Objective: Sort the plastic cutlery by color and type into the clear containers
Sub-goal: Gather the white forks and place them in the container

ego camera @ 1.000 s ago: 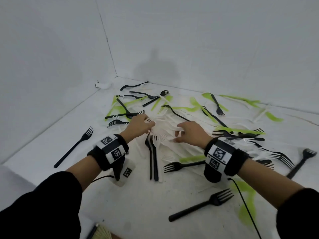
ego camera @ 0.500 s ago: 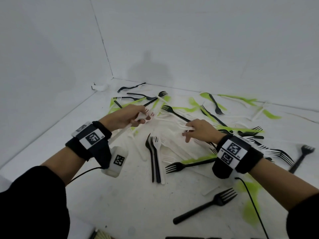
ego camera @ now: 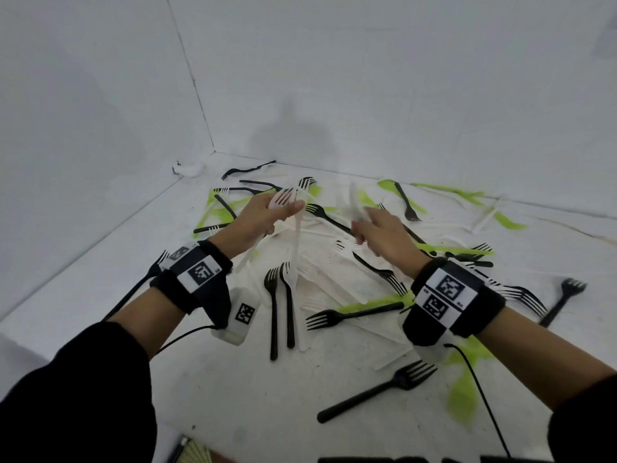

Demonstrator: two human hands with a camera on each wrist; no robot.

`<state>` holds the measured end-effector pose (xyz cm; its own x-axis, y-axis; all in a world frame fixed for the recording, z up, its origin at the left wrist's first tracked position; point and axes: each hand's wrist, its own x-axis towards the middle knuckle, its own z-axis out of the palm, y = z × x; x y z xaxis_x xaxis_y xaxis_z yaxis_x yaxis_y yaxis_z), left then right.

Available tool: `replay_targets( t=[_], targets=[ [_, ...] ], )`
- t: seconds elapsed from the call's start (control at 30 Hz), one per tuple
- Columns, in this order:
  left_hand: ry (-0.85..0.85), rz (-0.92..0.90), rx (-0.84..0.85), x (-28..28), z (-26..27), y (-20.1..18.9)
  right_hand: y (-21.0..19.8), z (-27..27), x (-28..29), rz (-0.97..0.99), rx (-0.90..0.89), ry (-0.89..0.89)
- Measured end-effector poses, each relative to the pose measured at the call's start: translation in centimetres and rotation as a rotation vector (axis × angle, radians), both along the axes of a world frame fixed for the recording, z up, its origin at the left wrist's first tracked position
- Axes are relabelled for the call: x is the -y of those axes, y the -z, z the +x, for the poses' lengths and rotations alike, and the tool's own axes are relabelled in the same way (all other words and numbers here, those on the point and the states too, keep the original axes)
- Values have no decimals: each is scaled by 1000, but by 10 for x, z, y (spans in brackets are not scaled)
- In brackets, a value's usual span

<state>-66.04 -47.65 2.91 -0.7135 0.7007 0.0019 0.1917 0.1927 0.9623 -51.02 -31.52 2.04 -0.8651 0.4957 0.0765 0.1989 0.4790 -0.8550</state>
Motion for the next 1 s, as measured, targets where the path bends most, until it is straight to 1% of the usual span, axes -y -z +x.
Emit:
replay_targets(
  t=[0.13,0.2,0.27,0.33,0.4,0.43,0.47,0.5,0.57,0.6,0.67,0.7,0.73,0.8,0.9,1.0],
  targets=[
    [-66,46,-26,0,-4,-4,23,-22,8,340,241,-115],
    [-75,120,26,-1,-6,-5,37,-35,13,444,361,-206],
    [-79,214,176,-2,-9,-6,50,-45,15,505,472,-268],
    [-66,295,373,-1,-10,-10,55,-51,15,542,524,-264],
    [-48,311,501,-1,-10,-12,56,-54,12,521,531,-258],
    [-53,264,508,-2,-10,-12,56,-53,11,492,518,-259],
    [-60,177,462,-2,-9,-10,54,-52,10,446,488,-244],
    [-58,61,370,0,-8,-6,52,-49,10,387,431,-207],
    [-7,-191,115,5,-3,4,44,-42,11,261,297,-94],
    [42,-322,-23,8,-1,10,39,-38,13,233,239,-31],
    [142,-650,-330,11,6,24,30,-33,16,243,147,66],
    [168,-792,-469,11,9,32,26,-31,16,244,121,78],
    [164,-870,-545,11,11,41,25,-29,16,234,119,59],
    [108,-905,-562,9,15,53,29,-29,15,226,193,-48],
    [56,-872,-568,7,16,53,44,-31,17,348,378,-220],
    [63,-784,-489,7,11,47,54,-32,21,434,503,-288]
  ],
)
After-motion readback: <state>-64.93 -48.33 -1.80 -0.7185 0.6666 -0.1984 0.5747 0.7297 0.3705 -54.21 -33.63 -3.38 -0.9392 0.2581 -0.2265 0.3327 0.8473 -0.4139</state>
